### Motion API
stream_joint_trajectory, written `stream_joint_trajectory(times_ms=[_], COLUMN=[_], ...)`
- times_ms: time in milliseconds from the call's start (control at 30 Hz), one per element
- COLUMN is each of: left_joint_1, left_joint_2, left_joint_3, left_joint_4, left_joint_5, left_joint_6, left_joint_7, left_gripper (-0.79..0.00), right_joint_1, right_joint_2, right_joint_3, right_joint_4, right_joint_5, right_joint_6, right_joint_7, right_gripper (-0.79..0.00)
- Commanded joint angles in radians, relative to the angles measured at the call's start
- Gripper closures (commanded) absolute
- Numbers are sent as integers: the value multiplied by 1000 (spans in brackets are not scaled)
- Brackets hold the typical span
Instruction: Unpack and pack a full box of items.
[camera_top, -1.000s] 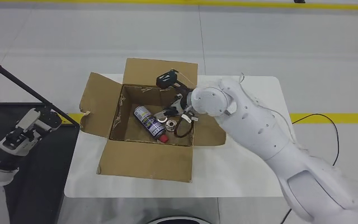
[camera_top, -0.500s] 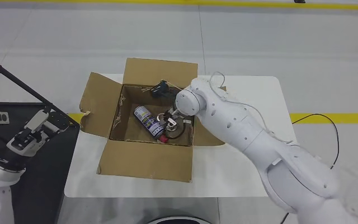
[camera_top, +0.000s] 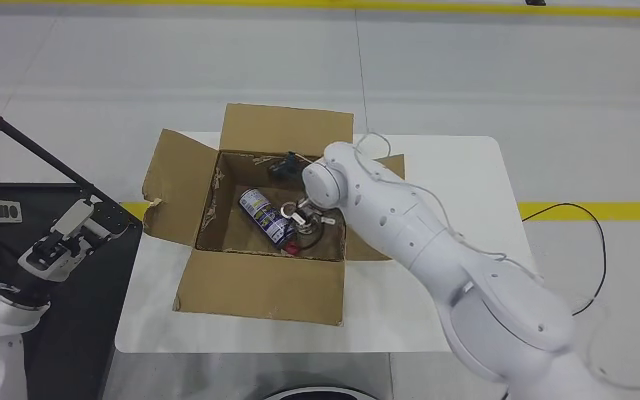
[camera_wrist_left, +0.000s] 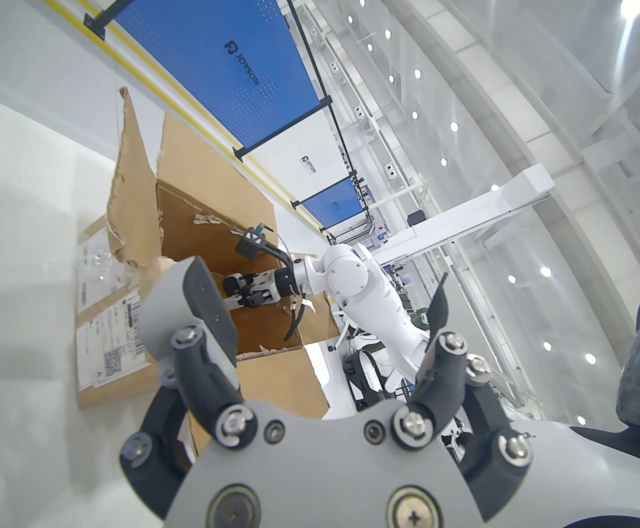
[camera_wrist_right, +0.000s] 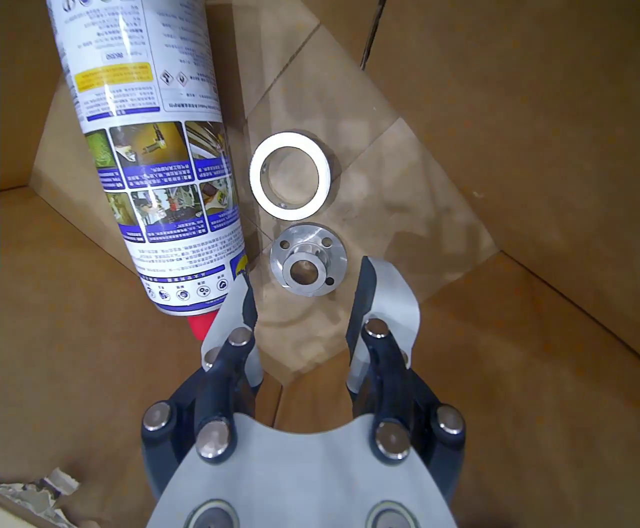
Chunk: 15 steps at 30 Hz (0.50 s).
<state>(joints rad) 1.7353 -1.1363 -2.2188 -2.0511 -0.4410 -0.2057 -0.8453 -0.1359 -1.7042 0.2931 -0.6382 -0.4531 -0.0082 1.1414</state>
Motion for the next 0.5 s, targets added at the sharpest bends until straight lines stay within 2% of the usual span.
stream_joint_trajectory(times_ms=[0, 133, 300, 467], left_joint_1=[0, 0, 0, 0], left_joint_2=[0, 0, 0, 0], left_joint_3=[0, 0, 0, 0], left_joint_4=[0, 0, 0, 0], left_joint_5=[0, 0, 0, 0], left_joint_6=[0, 0, 0, 0], left_joint_7=[0, 0, 0, 0], left_gripper=[-785, -785, -785, -785], right_joint_1=[0, 4, 4, 3], right_joint_2=[-13, -41, -69, -95], right_joint_3=[-3, -9, -6, -6], right_joint_4=[20, 65, 110, 154], right_joint_5=[-3, -20, -25, -37], right_joint_6=[1, 16, 13, 9], right_joint_7=[5, -1, -8, -3], right_gripper=[-382, -348, -391, -376])
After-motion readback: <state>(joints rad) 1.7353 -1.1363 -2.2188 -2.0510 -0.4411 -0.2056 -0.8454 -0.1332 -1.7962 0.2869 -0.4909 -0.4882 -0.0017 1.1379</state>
